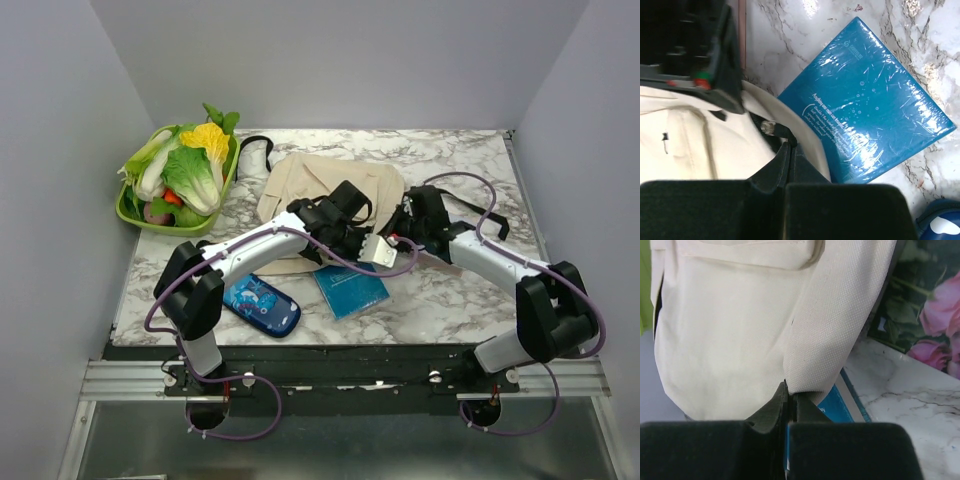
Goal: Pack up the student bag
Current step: Unzip the student bag at the center of the board.
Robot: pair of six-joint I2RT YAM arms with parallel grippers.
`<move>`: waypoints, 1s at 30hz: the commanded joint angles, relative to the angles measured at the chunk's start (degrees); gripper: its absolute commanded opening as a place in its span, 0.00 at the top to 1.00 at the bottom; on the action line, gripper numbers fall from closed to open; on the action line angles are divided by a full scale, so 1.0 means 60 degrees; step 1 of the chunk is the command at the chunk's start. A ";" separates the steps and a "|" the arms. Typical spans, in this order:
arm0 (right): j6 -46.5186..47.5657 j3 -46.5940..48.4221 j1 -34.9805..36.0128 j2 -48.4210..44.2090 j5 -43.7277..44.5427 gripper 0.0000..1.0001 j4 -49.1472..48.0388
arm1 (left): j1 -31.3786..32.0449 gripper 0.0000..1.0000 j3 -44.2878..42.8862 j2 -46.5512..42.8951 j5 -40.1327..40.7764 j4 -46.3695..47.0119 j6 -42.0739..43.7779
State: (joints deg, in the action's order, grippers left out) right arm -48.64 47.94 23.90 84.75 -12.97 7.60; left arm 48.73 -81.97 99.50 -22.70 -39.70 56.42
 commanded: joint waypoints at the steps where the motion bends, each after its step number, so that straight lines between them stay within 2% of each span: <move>1: 0.1162 0.1061 -0.0203 -0.0429 0.1384 0.96 0.1280 | -0.0211 1.00 -0.0326 -0.0119 0.0077 -0.0545 0.0015; 8: 0.2218 0.1663 -0.0307 -0.0165 0.2556 0.98 0.2045 | -0.1528 1.00 -0.0927 -0.0441 -0.0274 -0.1438 -0.0293; 12: 0.2423 0.1444 -0.0438 -0.0077 0.2908 0.99 0.2045 | -0.2377 1.00 -0.0548 -0.0880 -0.0435 -0.1702 -0.0059; 15: 0.2467 0.1341 -0.0570 -0.0004 0.2880 0.99 0.1957 | -0.2497 1.00 -0.0022 -0.1158 -0.0509 -0.1923 0.0117; 22: 0.2877 0.1106 -0.0965 -0.0428 0.2763 0.99 0.1796 | -0.2862 1.00 0.1298 -0.1686 -0.0173 -0.1162 -0.0058; 30: 0.3624 0.0623 -0.1580 -0.0868 0.2660 0.98 0.1781 | -0.4545 1.00 0.1475 -0.1189 0.0224 -0.0209 -0.0220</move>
State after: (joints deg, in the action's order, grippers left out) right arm -31.35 53.15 16.95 81.71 -1.21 18.15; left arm 26.09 -73.38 91.64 -23.86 -42.17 55.61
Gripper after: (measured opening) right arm 0.069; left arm 0.010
